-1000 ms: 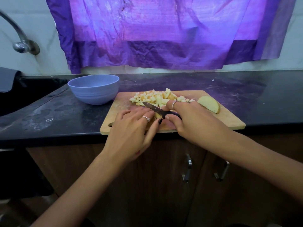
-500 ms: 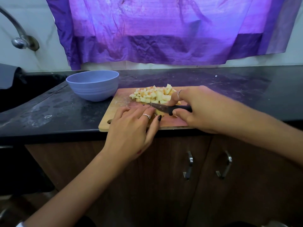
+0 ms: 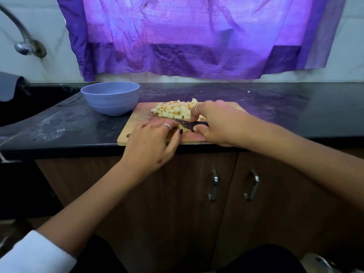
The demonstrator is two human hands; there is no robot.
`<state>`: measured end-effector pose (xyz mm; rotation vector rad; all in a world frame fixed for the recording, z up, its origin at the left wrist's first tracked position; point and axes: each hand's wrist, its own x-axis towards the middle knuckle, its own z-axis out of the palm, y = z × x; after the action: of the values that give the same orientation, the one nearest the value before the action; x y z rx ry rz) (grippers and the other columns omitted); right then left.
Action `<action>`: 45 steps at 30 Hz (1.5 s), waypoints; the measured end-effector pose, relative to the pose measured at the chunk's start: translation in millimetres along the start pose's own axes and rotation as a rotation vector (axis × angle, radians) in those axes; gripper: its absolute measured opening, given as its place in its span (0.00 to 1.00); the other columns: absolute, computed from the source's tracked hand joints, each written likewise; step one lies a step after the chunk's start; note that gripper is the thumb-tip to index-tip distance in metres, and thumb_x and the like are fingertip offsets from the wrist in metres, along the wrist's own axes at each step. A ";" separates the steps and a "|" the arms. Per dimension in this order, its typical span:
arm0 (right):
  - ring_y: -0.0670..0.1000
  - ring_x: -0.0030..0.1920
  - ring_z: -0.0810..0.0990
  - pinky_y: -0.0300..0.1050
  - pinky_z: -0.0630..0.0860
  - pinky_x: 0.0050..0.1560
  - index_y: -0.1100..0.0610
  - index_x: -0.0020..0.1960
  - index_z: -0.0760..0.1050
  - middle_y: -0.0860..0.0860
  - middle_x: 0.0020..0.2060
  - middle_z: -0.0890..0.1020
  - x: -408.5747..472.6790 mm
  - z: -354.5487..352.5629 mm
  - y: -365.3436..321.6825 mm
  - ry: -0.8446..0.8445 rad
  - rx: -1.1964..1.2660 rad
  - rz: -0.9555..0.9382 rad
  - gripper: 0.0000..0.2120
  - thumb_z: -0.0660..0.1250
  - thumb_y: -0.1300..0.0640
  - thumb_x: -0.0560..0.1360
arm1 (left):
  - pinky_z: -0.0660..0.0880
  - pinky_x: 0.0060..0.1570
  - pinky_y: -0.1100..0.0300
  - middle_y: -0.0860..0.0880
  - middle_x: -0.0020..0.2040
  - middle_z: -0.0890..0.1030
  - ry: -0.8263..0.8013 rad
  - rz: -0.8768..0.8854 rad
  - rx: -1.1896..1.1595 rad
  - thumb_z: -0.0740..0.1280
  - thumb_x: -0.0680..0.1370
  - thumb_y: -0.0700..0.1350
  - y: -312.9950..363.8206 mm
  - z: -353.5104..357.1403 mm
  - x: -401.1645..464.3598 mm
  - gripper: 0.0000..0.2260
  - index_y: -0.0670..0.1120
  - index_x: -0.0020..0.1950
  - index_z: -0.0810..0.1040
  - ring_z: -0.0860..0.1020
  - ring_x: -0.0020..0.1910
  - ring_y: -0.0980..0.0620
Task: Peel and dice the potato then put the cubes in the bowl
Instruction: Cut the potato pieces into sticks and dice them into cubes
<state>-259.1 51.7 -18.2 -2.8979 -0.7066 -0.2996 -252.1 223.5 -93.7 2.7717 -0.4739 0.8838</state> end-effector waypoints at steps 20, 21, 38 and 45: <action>0.53 0.53 0.78 0.47 0.76 0.47 0.47 0.64 0.70 0.51 0.53 0.79 -32.7 23.8 -6.0 0.123 -0.210 -0.067 0.15 0.63 0.56 0.78 | 0.75 0.53 0.53 0.51 0.55 0.82 -0.048 -0.009 -0.145 0.59 0.80 0.53 -1.5 -6.4 5.7 0.17 0.49 0.62 0.79 0.78 0.52 0.52; 0.53 0.53 0.78 0.46 0.74 0.44 0.47 0.66 0.68 0.51 0.53 0.79 -30.9 27.7 -6.5 0.151 -0.248 -0.082 0.16 0.62 0.55 0.79 | 0.75 0.54 0.52 0.51 0.56 0.82 -0.054 -0.011 -0.158 0.59 0.79 0.53 -1.1 -7.1 6.1 0.17 0.49 0.62 0.79 0.79 0.53 0.52; 0.49 0.45 0.77 0.50 0.75 0.45 0.34 0.62 0.70 0.44 0.43 0.80 -60.2 11.2 65.4 0.164 0.112 0.160 0.14 0.59 0.42 0.77 | 0.73 0.52 0.60 0.52 0.51 0.81 -0.149 -0.063 -0.249 0.70 0.76 0.47 -19.1 -10.9 40.7 0.10 0.51 0.57 0.82 0.77 0.49 0.56; 0.52 0.38 0.80 0.47 0.75 0.41 0.35 0.57 0.76 0.44 0.38 0.82 -58.4 31.8 47.4 0.490 0.458 0.139 0.13 0.61 0.43 0.74 | 0.72 0.45 0.63 0.55 0.45 0.80 -0.030 -0.161 -0.306 0.69 0.77 0.49 -18.4 -5.9 33.6 0.09 0.53 0.56 0.82 0.76 0.43 0.61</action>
<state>-282.7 -9.6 -66.6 -2.2927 -0.4177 -0.6944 -222.7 234.1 -70.8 2.5049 -0.3509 0.6719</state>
